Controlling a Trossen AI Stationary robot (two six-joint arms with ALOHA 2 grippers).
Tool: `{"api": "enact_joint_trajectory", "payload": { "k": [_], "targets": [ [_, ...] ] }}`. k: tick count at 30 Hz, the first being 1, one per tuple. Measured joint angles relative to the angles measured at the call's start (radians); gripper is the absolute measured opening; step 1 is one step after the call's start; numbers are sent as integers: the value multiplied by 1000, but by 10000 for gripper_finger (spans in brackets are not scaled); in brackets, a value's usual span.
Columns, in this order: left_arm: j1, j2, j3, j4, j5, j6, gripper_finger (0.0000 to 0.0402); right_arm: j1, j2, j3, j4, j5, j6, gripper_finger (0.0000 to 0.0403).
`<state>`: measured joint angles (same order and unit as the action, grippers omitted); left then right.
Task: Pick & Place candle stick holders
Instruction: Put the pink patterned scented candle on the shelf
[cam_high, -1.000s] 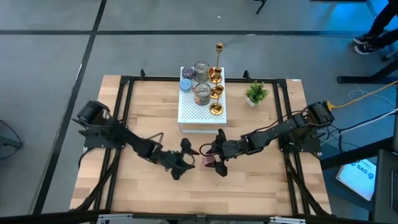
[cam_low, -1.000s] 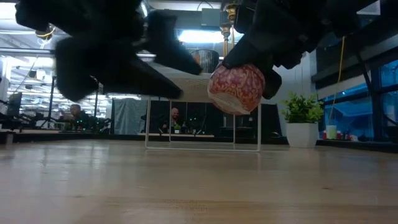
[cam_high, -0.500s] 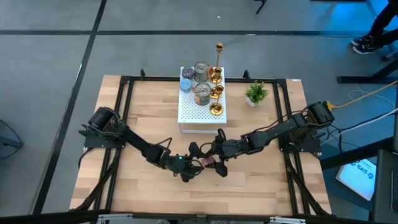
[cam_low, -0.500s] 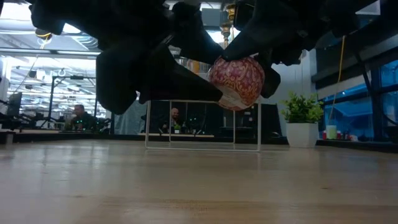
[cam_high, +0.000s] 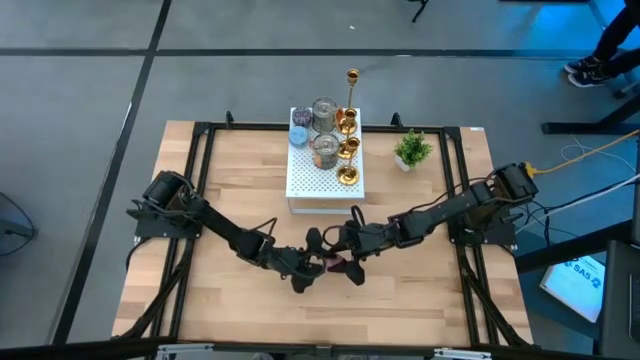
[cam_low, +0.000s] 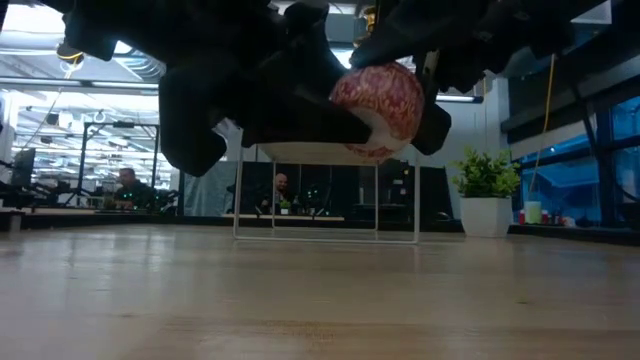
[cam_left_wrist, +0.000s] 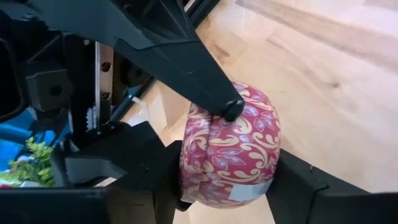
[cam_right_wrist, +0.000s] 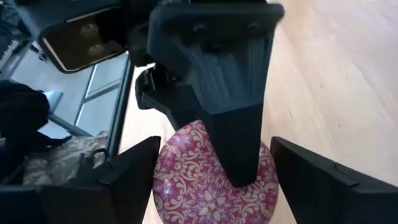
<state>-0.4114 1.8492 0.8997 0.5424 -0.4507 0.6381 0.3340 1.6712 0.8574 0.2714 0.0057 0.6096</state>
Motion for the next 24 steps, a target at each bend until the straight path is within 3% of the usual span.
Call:
{"api": "enact_joint_trajectory", "payload": {
  "k": [9, 15, 24],
  "targets": [
    [2, 0, 0, 4, -13, -32, 181, -8, -1, 0, 9, 42, 27, 297],
    [-24, -18, 0, -53, -131, -50, 180, -24, -1, 1, 11, 35, 56, 297],
    [-88, -153, 2, -437, -274, -234, 180, -45, -23, 1, 27, -37, -19, 298]
  ]
}}
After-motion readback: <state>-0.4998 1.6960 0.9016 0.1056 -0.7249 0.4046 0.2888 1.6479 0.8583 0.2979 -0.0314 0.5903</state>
